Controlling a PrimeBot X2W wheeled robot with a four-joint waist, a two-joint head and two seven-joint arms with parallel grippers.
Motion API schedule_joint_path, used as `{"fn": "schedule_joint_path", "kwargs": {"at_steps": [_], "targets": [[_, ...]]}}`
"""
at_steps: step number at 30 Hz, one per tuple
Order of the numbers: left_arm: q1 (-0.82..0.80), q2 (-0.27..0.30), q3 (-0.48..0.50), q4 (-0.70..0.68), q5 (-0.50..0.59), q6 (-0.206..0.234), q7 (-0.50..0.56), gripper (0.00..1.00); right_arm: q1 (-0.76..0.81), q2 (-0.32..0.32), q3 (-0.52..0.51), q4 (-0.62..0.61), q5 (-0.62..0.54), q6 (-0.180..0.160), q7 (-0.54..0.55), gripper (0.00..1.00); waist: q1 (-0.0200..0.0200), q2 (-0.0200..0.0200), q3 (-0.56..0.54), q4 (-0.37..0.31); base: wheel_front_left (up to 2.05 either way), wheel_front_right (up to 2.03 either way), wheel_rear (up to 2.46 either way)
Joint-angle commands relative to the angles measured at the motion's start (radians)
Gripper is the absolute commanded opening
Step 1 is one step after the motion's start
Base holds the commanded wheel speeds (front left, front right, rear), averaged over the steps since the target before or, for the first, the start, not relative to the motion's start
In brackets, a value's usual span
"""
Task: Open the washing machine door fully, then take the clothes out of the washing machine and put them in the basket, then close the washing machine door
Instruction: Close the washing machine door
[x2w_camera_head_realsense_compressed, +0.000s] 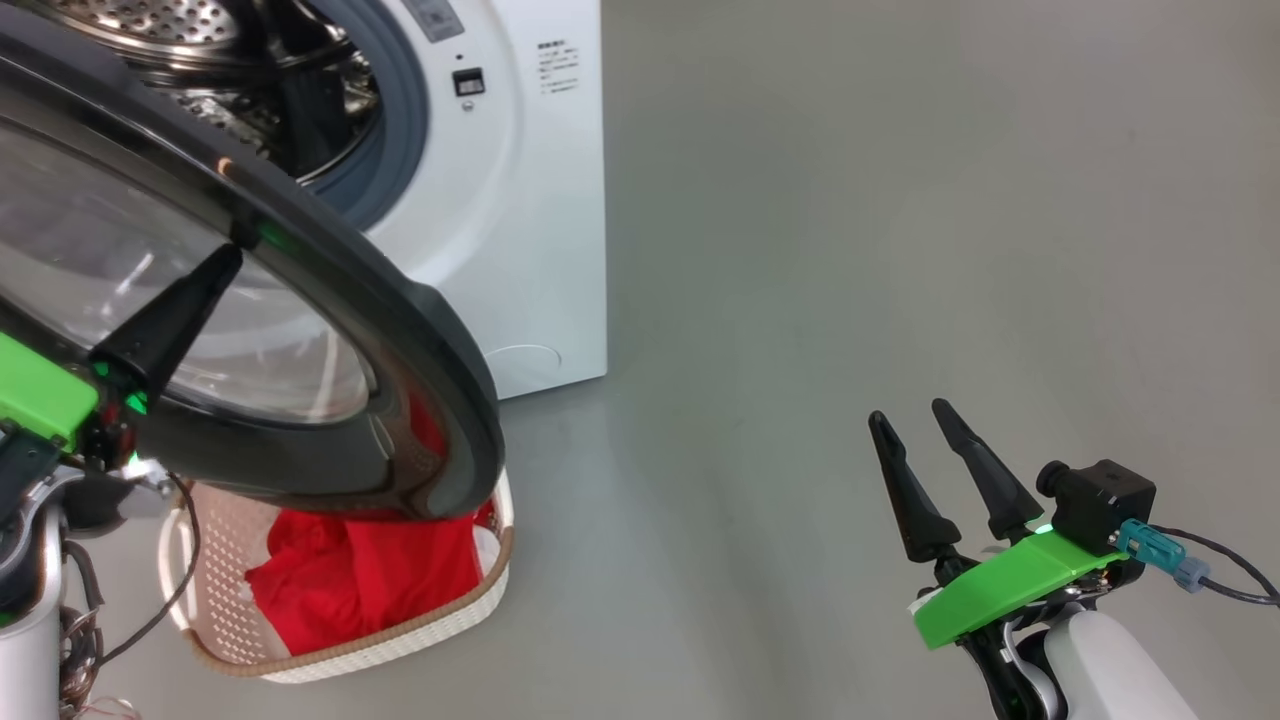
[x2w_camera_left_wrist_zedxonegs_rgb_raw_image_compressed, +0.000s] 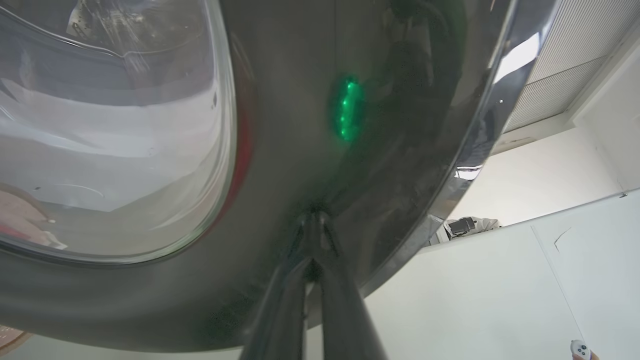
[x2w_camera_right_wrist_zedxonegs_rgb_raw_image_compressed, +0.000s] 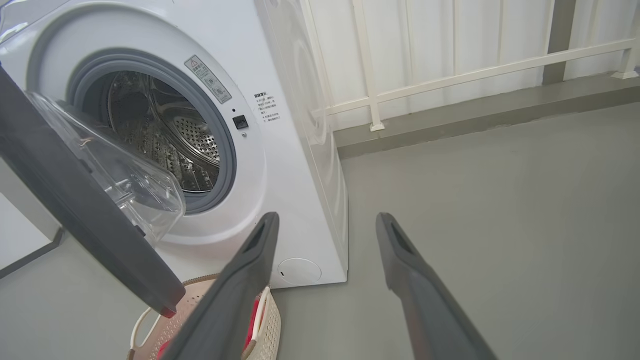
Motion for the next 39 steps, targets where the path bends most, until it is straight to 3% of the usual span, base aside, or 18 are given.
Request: {"fn": "schedule_joint_path", "kwargs": {"at_steps": [1, 18, 39], "targets": [[-0.053, 0.039, 0.032, -0.017, 0.011, -0.014, -0.005, 0.00, -0.021, 0.004, 0.018, -0.025, -0.007, 0.009, -0.012, 1.00, 0.0000, -0.0001, 0.006, -0.012, 0.00, 0.00, 0.00], [-0.092, 0.053, 0.028, 0.039, 0.045, -0.059, -0.032, 0.00, -0.022, 0.019, -0.001, -0.025, -0.011, 0.009, -0.012, 1.00, 0.0000, -0.0001, 0.024, -0.056, 0.00, 0.00, 0.00], [-0.068, 0.048, 0.018, 0.018, 0.073, -0.094, -0.059, 0.00, -0.016, 0.015, -0.010, -0.021, -0.017, 0.009, -0.012, 1.00, 0.0000, -0.0001, 0.003, 0.010, 0.00, 0.00, 0.00]]}}
